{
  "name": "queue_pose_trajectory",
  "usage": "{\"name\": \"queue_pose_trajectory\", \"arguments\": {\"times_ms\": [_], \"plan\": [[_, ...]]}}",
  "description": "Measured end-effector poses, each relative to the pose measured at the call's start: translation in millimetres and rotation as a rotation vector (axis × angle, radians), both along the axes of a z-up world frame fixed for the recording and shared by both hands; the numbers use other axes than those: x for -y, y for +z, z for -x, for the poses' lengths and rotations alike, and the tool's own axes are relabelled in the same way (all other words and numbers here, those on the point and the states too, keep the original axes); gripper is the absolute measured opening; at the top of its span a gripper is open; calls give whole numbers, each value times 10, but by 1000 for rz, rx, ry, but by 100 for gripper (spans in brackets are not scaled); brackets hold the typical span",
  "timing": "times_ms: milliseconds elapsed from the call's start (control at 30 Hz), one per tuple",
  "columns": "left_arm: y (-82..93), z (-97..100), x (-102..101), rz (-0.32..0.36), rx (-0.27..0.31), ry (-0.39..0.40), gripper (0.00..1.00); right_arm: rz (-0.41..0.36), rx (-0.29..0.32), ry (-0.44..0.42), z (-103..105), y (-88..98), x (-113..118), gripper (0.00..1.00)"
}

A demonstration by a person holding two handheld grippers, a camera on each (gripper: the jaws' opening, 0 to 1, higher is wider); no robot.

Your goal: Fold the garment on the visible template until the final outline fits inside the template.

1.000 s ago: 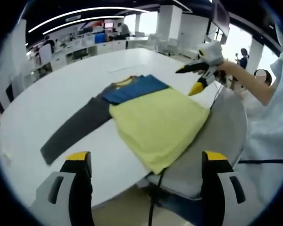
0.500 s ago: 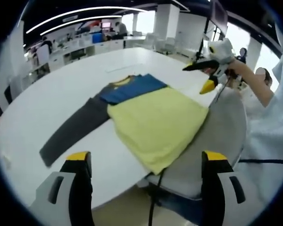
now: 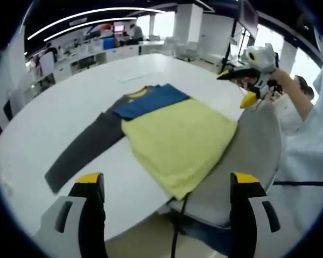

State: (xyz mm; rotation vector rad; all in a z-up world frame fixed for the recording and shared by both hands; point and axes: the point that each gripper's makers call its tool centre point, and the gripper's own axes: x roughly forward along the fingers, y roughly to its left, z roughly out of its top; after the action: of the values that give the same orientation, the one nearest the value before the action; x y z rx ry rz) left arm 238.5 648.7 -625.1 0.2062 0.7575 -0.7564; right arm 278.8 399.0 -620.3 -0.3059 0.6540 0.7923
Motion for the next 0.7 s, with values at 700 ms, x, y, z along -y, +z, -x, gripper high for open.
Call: {"name": "queue_pose_trajectory", "arguments": {"times_ms": [700], "plan": [[105,-165,-122,-38,30,5,93,-15,-20,-47,115,-52,115,100]]}}
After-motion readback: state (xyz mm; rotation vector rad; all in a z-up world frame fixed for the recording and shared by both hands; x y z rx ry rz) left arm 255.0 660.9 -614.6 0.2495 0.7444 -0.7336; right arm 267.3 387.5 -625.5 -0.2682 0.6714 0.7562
